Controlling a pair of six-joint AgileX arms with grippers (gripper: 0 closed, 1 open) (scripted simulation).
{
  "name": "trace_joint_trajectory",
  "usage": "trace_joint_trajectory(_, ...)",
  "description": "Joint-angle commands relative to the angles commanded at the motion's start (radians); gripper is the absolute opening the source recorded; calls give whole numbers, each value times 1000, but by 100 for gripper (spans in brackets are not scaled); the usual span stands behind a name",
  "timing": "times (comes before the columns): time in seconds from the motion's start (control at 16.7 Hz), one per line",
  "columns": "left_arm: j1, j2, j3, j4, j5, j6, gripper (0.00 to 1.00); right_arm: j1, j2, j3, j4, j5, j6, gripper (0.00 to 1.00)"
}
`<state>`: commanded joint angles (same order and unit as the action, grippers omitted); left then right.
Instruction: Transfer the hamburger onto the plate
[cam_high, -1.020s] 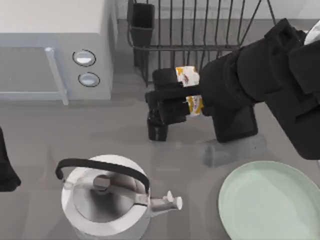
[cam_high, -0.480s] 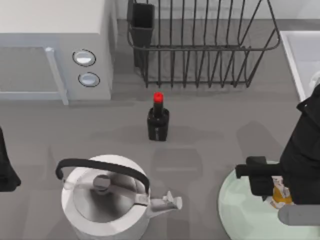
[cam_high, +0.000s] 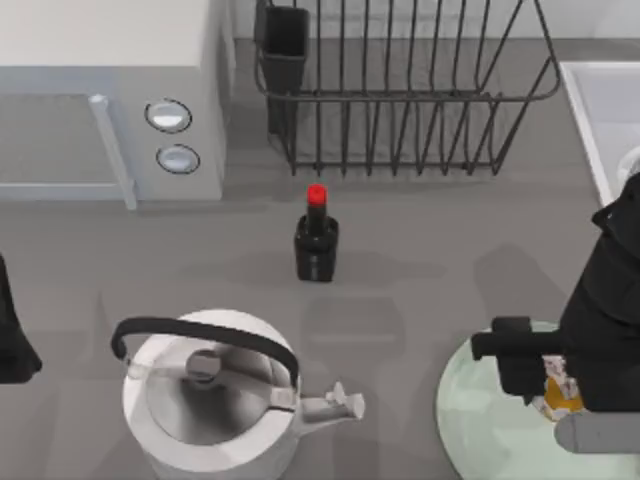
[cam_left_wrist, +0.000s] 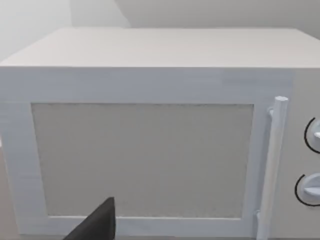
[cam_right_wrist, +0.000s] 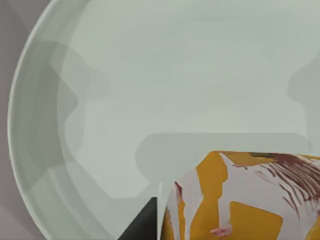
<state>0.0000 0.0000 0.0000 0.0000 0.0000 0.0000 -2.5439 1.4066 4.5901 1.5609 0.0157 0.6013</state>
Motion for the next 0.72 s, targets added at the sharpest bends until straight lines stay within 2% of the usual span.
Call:
trace_joint_trajectory(0.3,0,0,0,0,0,0,100,-8,-50,91,-139,2,-6,0)
trace_joint_trajectory(0.6,0,0,0,0,0,0,100,-10,-57,105,-158,1,-5,0)
trace_joint_trajectory(0.72,0,0,0,0,0,0,100,-10,-57,105,-158,1,-5,15)
